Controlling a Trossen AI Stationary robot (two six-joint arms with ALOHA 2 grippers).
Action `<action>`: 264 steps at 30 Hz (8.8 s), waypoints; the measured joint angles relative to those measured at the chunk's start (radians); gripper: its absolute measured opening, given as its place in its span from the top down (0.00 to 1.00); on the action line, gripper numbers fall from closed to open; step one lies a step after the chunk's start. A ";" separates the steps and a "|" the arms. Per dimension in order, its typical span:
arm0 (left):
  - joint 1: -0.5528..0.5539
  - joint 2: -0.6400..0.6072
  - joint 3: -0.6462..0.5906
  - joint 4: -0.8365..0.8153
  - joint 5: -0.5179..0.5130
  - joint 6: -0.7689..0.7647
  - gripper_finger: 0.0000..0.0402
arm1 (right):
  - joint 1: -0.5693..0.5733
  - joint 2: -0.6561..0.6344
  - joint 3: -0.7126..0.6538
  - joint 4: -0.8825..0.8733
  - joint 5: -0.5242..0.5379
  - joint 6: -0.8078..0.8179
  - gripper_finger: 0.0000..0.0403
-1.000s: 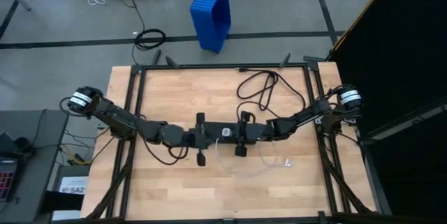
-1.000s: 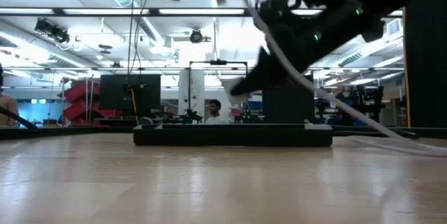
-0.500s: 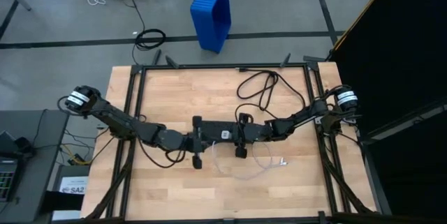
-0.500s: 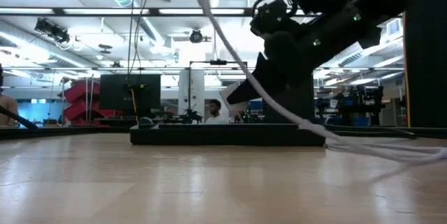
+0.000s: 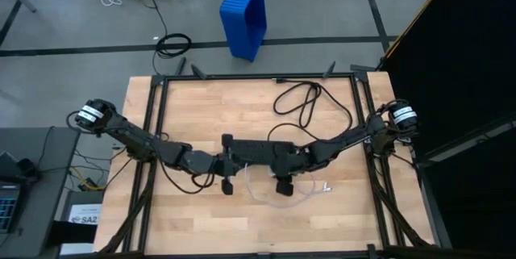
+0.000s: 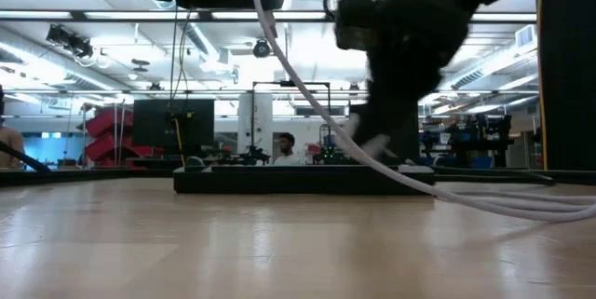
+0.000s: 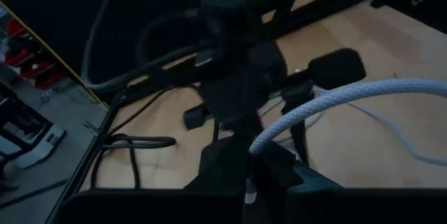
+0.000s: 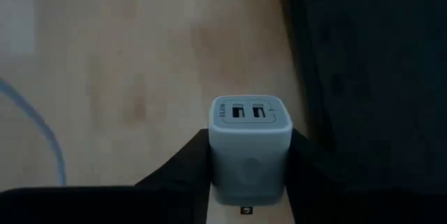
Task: Insert USB
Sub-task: Remove the USB cable from the white charger adapter, then return to Home Position
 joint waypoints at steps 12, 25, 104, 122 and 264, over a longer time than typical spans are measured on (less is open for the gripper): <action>0.000 0.000 0.000 -0.007 0.000 -0.019 1.00 | -0.039 0.064 -0.002 -0.042 -0.026 0.070 0.60; 0.001 0.000 -0.001 -0.041 0.000 -0.026 1.00 | -0.032 0.042 0.000 0.029 -0.066 -0.029 0.52; 0.040 0.147 -0.002 -0.053 -0.312 0.144 0.48 | -0.002 -0.057 0.000 0.274 0.292 -0.259 1.00; 0.040 0.147 -0.002 -0.024 -0.312 0.104 0.48 | -0.028 -0.102 -0.032 -0.271 0.352 0.157 1.00; 0.798 -0.887 -0.704 0.170 0.711 -0.339 1.00 | -0.539 -1.634 -1.035 0.365 0.060 -0.554 1.00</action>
